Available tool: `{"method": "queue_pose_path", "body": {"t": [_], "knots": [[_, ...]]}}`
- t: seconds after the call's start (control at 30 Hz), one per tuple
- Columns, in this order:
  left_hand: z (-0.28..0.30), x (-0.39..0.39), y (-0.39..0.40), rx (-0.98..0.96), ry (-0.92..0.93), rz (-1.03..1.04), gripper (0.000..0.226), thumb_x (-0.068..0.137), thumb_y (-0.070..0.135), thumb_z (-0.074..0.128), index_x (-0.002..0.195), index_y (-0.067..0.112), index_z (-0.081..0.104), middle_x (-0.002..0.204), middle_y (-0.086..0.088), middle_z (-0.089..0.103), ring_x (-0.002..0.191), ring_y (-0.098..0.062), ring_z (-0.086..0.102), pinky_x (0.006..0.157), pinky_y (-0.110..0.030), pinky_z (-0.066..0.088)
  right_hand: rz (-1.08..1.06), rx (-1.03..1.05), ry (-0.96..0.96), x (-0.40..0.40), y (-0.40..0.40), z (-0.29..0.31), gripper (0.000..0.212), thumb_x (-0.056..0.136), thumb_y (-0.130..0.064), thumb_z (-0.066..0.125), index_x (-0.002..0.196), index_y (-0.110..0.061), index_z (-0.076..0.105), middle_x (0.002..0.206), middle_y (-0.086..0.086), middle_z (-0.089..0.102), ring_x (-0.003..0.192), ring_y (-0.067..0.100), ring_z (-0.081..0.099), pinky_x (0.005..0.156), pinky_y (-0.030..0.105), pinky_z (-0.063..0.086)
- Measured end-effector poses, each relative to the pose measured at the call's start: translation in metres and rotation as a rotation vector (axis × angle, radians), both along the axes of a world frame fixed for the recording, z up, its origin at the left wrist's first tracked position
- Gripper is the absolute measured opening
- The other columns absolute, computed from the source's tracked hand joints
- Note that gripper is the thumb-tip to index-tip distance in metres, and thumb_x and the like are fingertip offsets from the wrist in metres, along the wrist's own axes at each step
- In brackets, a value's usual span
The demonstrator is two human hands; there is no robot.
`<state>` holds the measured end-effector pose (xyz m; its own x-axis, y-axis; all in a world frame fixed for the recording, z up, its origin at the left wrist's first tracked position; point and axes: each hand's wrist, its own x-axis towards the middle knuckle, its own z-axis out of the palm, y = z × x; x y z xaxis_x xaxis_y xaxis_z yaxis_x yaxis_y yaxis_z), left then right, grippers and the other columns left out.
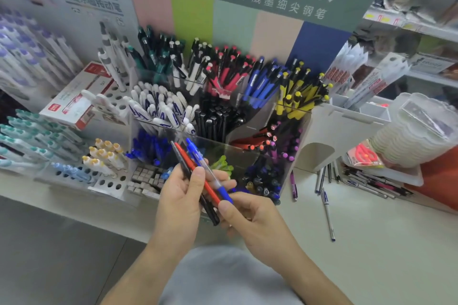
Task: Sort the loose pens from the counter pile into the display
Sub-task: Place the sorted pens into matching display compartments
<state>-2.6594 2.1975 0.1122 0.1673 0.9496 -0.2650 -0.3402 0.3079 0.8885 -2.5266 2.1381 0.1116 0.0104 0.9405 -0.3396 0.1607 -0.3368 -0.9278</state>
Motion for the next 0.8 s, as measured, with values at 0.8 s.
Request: {"method": "queue_pose_path", "body": {"t": [0.8], "knots": [[0.034, -0.017, 0.021, 0.498, 0.417, 0.049, 0.014, 0.094, 0.007, 0.065, 0.098, 0.020, 0.060, 0.056, 0.011, 0.037, 0.049, -0.007, 0.032, 0.050, -0.021, 0.034, -0.442, 0.240, -0.025, 0.063, 0.008, 0.072, 0.019, 0.095, -0.003, 0.063, 0.092, -0.013, 0.080, 0.058, 0.008, 0.065, 0.043, 0.020, 0.051, 0.044, 0.027, 0.047]]}}
